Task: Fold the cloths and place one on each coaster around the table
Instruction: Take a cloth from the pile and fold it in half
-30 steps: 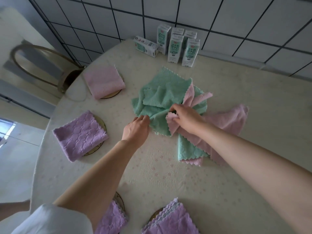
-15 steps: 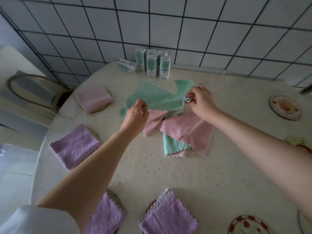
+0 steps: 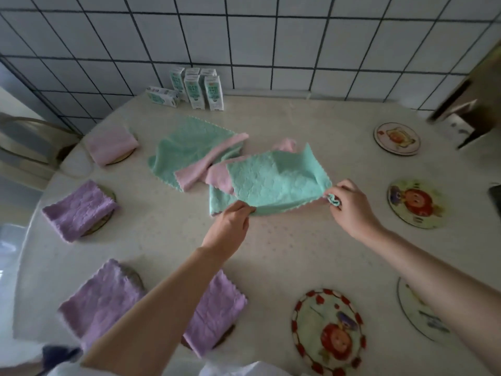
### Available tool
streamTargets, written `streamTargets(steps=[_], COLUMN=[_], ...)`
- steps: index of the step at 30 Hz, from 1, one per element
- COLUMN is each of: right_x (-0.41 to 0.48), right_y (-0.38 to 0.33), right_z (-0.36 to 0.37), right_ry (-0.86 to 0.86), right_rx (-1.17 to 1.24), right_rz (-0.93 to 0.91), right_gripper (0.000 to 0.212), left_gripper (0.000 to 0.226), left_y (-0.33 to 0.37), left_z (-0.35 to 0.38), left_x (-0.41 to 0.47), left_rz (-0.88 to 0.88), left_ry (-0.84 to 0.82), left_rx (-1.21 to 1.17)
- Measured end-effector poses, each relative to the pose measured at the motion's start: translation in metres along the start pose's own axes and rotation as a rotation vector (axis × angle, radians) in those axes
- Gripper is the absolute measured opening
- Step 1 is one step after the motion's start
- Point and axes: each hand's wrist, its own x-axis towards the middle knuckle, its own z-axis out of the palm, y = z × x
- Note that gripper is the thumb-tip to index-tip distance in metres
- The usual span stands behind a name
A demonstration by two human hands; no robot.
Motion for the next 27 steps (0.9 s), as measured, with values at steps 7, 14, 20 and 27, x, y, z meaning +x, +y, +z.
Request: streamTargets(steps=[7, 14, 20, 27], right_x=[-0.118, -0.202, -0.249, -0.255], right_y=[0.063, 0.093, 0.102, 0.120], right_z=[-0.015, -0.023, -0.031, -0.036], right_ry=[-0.241, -0.398, -0.439, -0.480], right_rx=[0.083, -0.111, -0.176, 0.047], right_rz=[0.045, -0.034, -0.130, 0.057], right_gripper=[0.030, 0.022, 0.031, 0.015], left_gripper=[0.023, 0.018, 0.022, 0.027], left_y=[0.067, 0.113, 0.124, 0.118], left_z=[0.067, 0.091, 0.094, 0.089], left_x=[-0.087, -0.159, -0.201, -0.198], left_rz=[-0.127, -0.193, -0.260, -0.292], left_ry=[-0.070, -0.103, -0.132, -0.145], left_rx=[0.017, 0.063, 0.085, 0.033])
